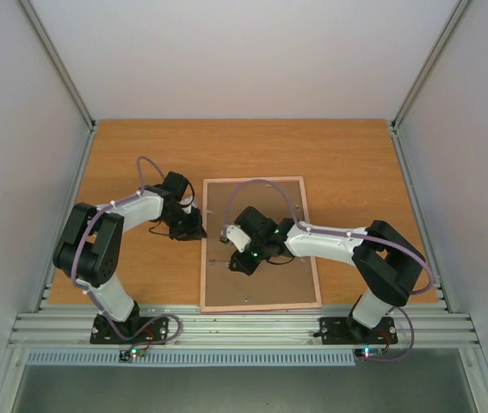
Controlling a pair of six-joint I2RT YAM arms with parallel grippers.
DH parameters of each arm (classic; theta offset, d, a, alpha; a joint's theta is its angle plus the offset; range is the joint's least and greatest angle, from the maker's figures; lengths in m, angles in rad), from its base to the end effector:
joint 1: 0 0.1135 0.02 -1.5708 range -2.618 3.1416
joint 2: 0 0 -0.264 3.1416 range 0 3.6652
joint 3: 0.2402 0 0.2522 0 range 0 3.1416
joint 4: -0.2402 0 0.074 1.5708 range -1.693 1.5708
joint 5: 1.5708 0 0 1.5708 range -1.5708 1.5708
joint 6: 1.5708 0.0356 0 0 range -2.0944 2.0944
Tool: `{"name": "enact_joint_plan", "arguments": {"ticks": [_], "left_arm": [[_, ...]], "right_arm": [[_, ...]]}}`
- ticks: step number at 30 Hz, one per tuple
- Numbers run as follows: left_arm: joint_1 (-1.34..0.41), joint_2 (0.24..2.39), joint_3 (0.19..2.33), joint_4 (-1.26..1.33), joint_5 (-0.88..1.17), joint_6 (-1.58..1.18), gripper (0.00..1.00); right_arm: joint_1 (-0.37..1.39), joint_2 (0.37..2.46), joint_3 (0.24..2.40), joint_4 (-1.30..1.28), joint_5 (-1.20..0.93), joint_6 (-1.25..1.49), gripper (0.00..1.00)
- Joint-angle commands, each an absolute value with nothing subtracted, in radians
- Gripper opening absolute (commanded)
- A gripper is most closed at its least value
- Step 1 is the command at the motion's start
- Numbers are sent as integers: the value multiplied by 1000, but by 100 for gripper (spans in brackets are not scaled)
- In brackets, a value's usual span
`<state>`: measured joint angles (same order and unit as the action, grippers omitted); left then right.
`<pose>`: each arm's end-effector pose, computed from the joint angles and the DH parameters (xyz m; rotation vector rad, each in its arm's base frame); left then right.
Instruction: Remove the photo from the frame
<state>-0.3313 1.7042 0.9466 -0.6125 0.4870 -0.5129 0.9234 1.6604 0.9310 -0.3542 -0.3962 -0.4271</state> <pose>0.2738 -0.1118 0.1471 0.1983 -3.0096 0.8077 0.1798 0.2606 0.1635 -1.7831 2.0123 0.6864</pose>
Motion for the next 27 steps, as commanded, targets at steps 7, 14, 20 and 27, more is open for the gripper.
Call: {"name": "enact_joint_plan", "arguments": {"ticks": [7, 14, 20, 27], "left_arm": [[-337, 1709, 917, -602, 463, -517, 15], [-338, 1705, 916, -603, 459, -515, 15], [-338, 1713, 923, -597, 461, -517, 15], [-338, 1724, 935, -604, 462, -511, 15]], "right_arm": [[927, 1571, 937, -374, -332, -430, 1], [886, 1599, 988, -349, -332, -442, 1], [832, 1670, 1039, -293, -307, -424, 1], [773, 1782, 1126, -277, -300, -426, 1]]}}
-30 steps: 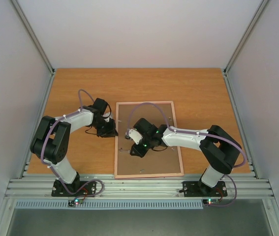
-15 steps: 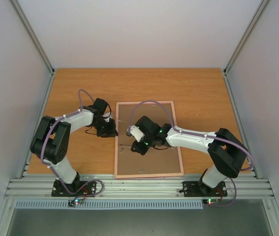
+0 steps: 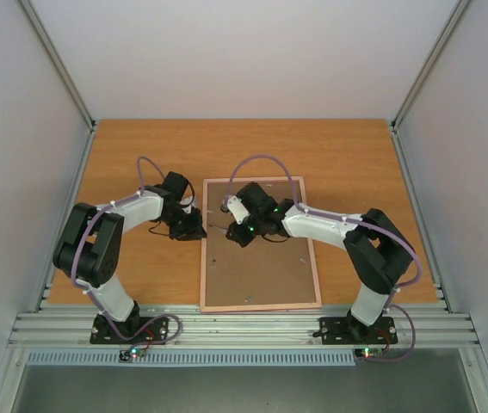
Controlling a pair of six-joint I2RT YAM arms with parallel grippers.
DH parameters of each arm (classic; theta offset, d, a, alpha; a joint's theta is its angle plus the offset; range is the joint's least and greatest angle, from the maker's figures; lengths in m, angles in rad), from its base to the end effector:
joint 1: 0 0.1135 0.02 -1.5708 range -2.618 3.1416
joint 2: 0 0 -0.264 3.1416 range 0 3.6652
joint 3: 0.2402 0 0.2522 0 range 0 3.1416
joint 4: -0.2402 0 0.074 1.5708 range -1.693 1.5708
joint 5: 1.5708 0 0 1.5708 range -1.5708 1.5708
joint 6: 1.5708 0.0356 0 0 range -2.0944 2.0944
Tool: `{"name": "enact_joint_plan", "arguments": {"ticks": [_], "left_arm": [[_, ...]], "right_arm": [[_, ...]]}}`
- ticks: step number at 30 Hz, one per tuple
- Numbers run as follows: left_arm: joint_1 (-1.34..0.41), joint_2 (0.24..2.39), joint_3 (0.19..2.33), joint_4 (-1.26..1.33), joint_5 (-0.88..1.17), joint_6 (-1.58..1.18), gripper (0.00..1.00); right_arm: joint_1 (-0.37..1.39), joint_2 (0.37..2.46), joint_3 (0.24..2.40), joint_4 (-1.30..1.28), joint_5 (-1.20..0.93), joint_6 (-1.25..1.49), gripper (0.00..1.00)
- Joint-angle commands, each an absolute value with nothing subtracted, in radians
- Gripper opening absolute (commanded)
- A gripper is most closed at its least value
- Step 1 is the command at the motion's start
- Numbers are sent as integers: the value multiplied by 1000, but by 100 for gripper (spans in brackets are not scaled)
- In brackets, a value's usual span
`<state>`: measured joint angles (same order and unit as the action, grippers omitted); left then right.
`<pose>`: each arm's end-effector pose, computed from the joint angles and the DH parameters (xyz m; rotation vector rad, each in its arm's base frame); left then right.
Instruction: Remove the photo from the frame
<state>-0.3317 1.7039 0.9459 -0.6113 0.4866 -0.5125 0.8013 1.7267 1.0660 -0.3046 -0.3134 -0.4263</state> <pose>0.2738 -0.1119 0.1470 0.1969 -3.0106 0.8079 0.2375 0.2609 0.1827 -1.5727 2.0135 0.5447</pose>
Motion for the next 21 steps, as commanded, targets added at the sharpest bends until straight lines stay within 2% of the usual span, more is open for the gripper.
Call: {"name": "enact_joint_plan", "arguments": {"ticks": [1, 21], "left_arm": [[-338, 1725, 936, -605, 462, -510, 15], [-337, 1751, 953, -632, 461, -497, 15]], "right_arm": [[765, 1796, 1138, -279, -302, -426, 1], [720, 1924, 1232, -267, -322, -417, 1]]}}
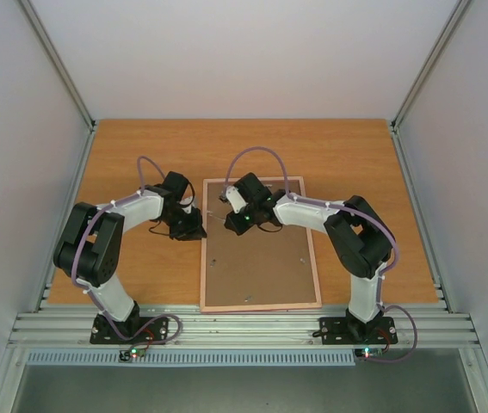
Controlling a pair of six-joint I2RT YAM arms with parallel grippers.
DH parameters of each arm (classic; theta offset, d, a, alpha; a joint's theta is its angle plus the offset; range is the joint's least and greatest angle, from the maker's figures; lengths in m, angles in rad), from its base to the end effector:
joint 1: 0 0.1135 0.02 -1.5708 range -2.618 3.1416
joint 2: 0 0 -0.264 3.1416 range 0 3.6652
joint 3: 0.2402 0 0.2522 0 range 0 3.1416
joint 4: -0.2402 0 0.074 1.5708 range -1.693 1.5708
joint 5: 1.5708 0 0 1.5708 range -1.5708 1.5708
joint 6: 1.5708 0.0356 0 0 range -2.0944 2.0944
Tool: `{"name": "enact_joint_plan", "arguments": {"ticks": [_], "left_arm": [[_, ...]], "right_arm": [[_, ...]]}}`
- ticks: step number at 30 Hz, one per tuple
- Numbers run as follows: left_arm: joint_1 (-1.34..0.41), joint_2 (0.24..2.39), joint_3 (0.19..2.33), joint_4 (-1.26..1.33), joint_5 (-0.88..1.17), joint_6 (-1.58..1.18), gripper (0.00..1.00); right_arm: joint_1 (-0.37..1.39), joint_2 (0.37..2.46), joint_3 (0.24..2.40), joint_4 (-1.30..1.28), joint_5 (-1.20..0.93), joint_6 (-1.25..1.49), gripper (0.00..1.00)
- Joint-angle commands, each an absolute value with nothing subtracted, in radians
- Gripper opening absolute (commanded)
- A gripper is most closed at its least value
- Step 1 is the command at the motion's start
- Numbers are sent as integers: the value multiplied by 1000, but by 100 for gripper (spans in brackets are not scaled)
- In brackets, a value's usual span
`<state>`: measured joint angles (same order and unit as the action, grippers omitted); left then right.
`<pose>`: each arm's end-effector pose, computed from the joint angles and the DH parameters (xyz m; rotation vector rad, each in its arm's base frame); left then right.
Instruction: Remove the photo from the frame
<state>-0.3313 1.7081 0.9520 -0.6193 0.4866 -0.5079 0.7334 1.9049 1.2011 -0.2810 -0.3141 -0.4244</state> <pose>0.2745 -0.1120 0.1471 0.1927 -3.0078 0.8033 0.2837 0.2704 0.1603 -1.5046 2.0783 0.5200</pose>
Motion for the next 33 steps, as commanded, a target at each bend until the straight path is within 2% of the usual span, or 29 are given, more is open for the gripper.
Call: {"name": "enact_joint_plan", "arguments": {"ticks": [1, 22, 33], "left_arm": [[-338, 1752, 951, -632, 463, -497, 15], [-338, 1752, 931, -629, 460, -502, 15], [-338, 1747, 942, -639, 448, -502, 15]], "right_arm": [[717, 1929, 1233, -267, -322, -416, 1], [706, 1958, 1267, -273, -283, -355, 1], [705, 1885, 1228, -259, -279, -333, 1]]}}
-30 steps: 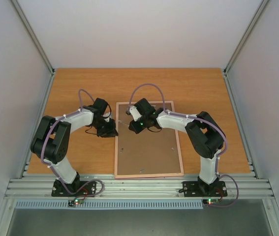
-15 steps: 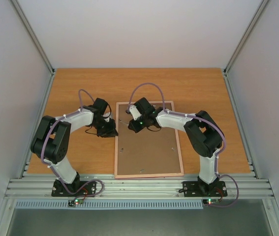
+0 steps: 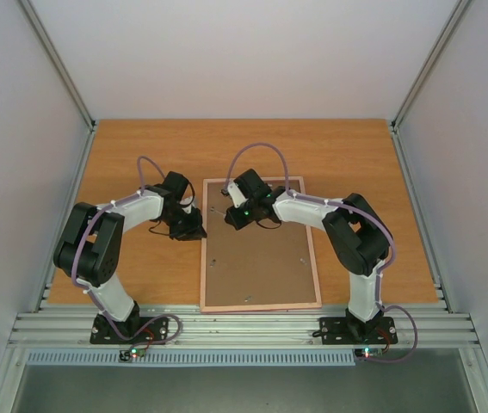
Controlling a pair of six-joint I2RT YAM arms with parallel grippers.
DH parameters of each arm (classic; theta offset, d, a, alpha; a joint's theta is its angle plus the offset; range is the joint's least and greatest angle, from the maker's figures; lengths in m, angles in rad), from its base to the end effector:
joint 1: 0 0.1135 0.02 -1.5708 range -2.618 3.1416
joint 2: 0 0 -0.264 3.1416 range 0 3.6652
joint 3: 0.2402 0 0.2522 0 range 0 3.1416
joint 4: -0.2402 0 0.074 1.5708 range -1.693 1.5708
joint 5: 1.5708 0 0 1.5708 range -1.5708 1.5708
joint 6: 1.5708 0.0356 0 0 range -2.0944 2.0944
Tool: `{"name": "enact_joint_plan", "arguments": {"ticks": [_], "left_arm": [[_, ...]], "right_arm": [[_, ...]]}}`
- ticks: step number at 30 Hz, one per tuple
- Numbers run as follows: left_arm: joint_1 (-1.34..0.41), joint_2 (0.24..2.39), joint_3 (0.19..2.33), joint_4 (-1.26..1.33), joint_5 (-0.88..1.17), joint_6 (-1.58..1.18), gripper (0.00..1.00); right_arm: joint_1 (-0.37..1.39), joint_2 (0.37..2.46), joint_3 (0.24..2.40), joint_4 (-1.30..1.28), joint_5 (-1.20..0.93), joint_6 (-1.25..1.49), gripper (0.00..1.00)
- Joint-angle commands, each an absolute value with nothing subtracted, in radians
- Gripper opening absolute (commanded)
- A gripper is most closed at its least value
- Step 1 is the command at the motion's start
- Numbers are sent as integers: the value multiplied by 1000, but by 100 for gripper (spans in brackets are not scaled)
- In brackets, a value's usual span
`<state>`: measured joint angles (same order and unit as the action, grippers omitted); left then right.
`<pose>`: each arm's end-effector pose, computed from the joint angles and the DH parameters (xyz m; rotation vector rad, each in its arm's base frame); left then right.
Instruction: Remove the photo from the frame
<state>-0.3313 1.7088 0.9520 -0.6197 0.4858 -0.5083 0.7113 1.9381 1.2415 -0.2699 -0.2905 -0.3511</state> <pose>0.2745 -0.1120 0.1469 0.1938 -3.0074 0.8014 0.2983 0.2706 0.1598 -1.3932 2.1417 0.5098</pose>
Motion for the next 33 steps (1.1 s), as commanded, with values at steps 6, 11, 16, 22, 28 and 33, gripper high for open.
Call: {"name": "enact_joint_plan", "arguments": {"ticks": [6, 11, 16, 22, 28, 33], "left_arm": [[-337, 1740, 952, -643, 438, -503, 19], [-338, 1734, 976, -648, 425, -505, 25], [-338, 1715, 1025, -670, 392, -490, 38], [-338, 1643, 1078, -701, 322, -464, 51], [-336, 1556, 1082, -711, 228, -432, 58], [-333, 1508, 1048, -710, 189, -420, 60]], "right_arm": [[668, 1770, 1168, -240, -290, -323, 1], [582, 1658, 1080, -252, -260, -321, 1], [458, 1555, 1001, -278, -237, -318, 1], [306, 1458, 933, -279, -201, -314, 1], [187, 1411, 852, -132, -118, -337, 1], [86, 1469, 831, -4, -39, -336, 1]]}}
